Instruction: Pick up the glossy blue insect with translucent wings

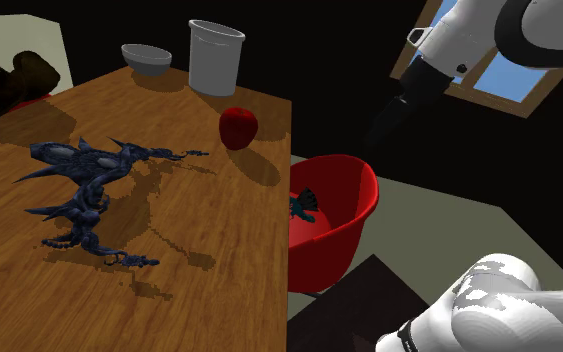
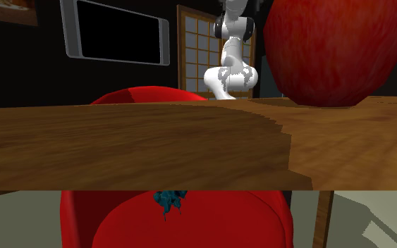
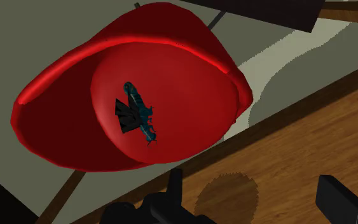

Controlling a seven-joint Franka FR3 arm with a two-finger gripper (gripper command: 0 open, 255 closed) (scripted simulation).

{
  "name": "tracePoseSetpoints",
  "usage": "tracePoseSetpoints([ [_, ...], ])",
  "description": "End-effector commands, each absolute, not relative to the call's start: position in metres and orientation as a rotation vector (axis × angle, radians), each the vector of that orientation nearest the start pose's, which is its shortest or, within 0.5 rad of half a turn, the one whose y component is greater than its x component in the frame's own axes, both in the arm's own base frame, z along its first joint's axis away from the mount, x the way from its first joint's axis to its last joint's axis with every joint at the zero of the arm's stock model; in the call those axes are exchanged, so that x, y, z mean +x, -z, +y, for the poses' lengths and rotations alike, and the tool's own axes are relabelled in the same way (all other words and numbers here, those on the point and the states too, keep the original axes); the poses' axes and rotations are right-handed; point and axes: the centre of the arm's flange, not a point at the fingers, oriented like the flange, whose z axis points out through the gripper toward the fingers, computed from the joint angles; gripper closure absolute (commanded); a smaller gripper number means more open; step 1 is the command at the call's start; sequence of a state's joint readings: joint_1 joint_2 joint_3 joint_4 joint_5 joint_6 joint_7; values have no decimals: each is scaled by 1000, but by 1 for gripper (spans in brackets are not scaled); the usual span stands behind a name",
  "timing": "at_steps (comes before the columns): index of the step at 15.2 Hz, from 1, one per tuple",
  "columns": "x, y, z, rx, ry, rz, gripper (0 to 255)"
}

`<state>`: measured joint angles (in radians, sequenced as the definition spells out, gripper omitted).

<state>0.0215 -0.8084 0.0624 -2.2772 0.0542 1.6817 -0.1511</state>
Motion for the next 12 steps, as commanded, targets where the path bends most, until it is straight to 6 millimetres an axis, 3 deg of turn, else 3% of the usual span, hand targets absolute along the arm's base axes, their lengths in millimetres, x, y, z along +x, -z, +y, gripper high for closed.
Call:
tracePoseSetpoints([
  [1,309,-645,39,-3105,332,-343,0],
  [12,381,-530,-14,-3101,304,-442,0],
])
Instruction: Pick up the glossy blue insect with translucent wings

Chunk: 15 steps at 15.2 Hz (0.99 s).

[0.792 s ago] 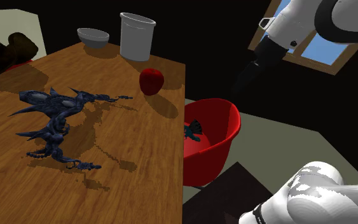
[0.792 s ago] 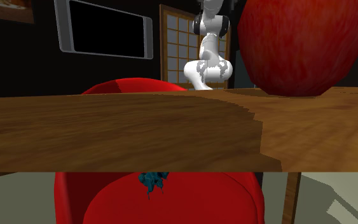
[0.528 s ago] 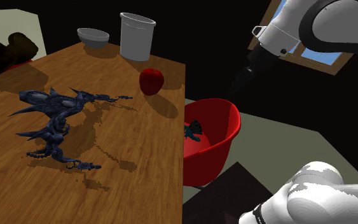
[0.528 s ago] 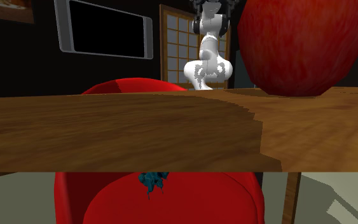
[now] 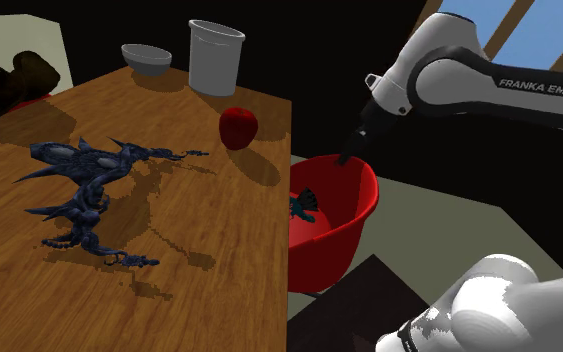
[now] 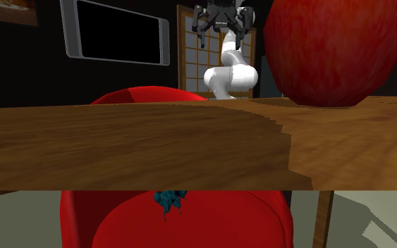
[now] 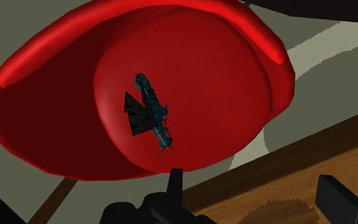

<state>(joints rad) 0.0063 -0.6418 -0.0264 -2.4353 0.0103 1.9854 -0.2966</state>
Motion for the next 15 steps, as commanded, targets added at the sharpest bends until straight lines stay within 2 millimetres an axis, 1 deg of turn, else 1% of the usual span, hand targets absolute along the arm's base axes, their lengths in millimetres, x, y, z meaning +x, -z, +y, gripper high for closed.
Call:
tracePoseSetpoints([
  [1,388,-520,-18,-3100,301,-451,0],
  [15,482,-372,-81,-3090,265,-577,0],
])
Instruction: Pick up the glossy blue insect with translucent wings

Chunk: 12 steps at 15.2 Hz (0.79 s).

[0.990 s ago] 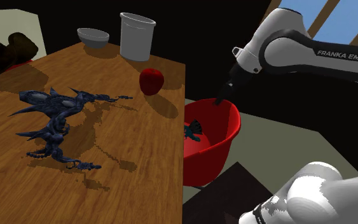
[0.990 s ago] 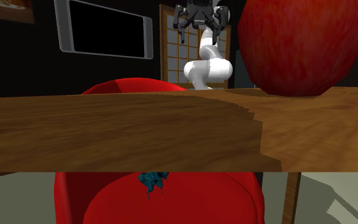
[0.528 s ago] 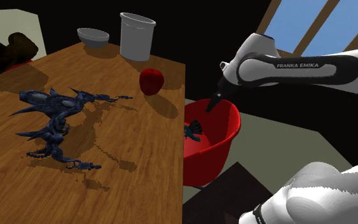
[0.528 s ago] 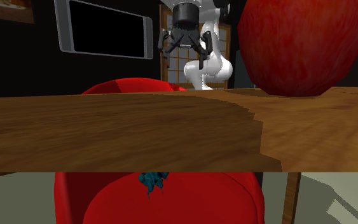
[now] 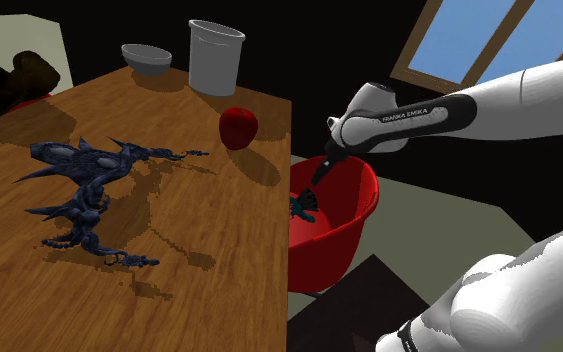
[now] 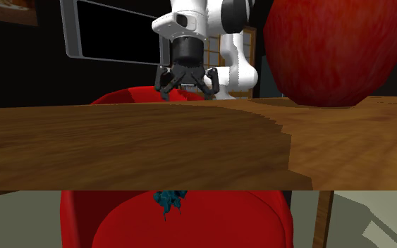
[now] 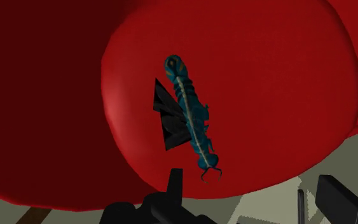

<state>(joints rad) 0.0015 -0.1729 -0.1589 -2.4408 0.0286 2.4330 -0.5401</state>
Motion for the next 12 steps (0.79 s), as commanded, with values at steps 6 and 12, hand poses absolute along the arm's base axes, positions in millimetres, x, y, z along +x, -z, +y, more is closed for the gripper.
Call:
tracePoseSetpoints([
  [6,522,-308,-107,-3084,249,-631,0],
  [12,529,-272,-111,-3082,246,-640,0],
])
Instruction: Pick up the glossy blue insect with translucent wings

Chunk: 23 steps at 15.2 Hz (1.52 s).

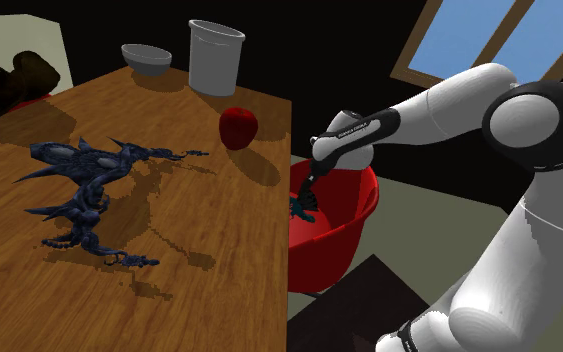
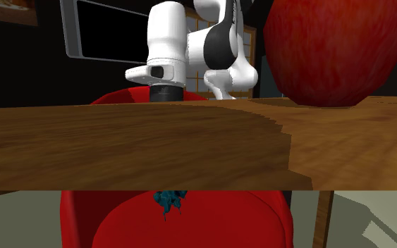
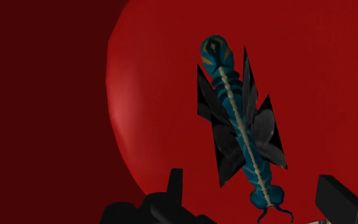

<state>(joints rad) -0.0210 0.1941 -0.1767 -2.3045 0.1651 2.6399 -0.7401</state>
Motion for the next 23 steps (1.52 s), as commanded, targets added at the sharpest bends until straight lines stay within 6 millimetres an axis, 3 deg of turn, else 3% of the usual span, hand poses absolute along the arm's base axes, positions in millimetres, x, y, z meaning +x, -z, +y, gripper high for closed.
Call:
tracePoseSetpoints([
  [1,529,-266,-111,-3082,246,-640,0],
  [5,529,-258,-111,-3082,246,-640,0],
  [6,530,-258,-111,-3082,246,-640,255],
  [15,529,-258,-111,-3082,246,-640,255],
  [23,529,-300,-111,-3082,246,-640,255],
])
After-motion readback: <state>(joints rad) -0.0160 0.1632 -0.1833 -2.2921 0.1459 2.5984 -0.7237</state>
